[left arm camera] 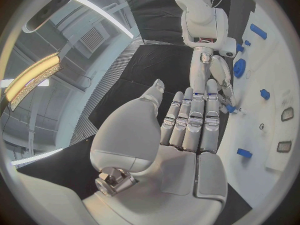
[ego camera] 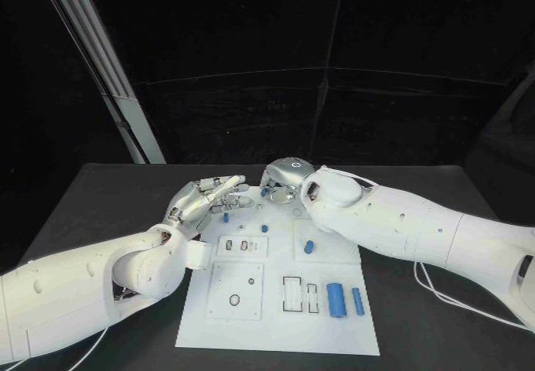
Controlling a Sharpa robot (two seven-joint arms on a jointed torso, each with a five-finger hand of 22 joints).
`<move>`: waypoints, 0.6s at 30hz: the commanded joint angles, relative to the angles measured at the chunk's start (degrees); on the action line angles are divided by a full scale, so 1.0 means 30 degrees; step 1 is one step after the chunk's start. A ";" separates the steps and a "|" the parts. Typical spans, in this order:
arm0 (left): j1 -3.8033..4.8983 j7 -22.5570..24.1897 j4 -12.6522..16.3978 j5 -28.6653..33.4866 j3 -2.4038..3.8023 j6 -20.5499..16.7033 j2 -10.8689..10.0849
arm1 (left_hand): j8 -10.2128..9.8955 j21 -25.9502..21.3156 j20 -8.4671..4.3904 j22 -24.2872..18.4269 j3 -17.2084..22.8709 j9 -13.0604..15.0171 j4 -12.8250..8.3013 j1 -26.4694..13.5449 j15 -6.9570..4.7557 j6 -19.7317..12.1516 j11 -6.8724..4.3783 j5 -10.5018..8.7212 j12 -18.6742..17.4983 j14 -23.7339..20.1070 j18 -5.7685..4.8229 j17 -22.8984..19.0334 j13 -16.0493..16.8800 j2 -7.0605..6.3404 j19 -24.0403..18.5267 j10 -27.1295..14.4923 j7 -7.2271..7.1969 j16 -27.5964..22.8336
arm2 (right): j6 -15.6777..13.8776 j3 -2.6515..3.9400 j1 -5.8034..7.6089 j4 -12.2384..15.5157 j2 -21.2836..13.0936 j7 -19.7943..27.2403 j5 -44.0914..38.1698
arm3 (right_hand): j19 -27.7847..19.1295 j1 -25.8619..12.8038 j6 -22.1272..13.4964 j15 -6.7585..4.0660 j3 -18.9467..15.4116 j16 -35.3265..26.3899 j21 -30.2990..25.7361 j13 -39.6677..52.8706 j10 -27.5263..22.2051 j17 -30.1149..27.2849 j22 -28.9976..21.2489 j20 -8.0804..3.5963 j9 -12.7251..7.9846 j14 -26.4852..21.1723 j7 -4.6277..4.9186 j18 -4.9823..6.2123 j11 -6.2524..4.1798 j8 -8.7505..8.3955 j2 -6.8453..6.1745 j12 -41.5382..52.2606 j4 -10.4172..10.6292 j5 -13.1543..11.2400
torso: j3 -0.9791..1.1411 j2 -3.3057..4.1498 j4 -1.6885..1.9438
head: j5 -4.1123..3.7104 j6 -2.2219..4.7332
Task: Assemble the parts on the task board
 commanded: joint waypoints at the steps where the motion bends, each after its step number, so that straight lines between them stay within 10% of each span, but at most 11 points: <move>1: 0.0032 -0.0046 -0.0005 -0.0022 0.0014 0.0292 0.0033 | -0.0095 -0.0086 0.0046 -0.0028 -0.0096 -0.0026 -0.0046 -0.0045 0.0117 0.0015 0.0057 -0.0051 -0.0122 0.0053 0.0269 0.0022 -0.0018 0.0096 0.0114 -0.0010 0.0079 -0.0087 | 0.0469 -0.0003 0.0026 -0.0048 -0.0001 -0.0194 -0.0294 | -0.0049 0.0002 0.0071 -0.0023 0.0093 0.0091 0.0114 -0.0013 -0.0077 0.0003 0.0007 0.0057 0.0033 0.0225 0.0051 -0.0265 0.0102 0.0053 -0.0192 -0.0005 0.0064 -0.0028 | 0.0003 0.0007 0.0005 | 0.0021 -0.0054; 18: 0.0039 -0.0104 -0.0080 -0.0022 0.0014 0.0275 0.0027 | -0.0095 -0.0086 0.0046 -0.0028 -0.0096 -0.0026 -0.0046 -0.0045 0.0117 0.0015 0.0057 -0.0051 -0.0122 0.0053 0.0269 0.0022 -0.0018 0.0096 0.0114 -0.0010 0.0079 -0.0087 | 0.0057 -0.0004 0.0033 -0.0393 0.0116 -0.0157 0.0054 | -0.1949 -0.0393 -0.3516 0.0708 -0.0033 -0.2135 -0.1668 -0.0123 -0.3910 -0.3385 -0.3027 0.0716 -0.0094 -0.0614 0.0567 0.0241 0.0890 -0.0075 -0.1768 0.0011 0.1036 -0.0569 | 0.0014 0.0055 -0.0020 | 0.0095 -0.0009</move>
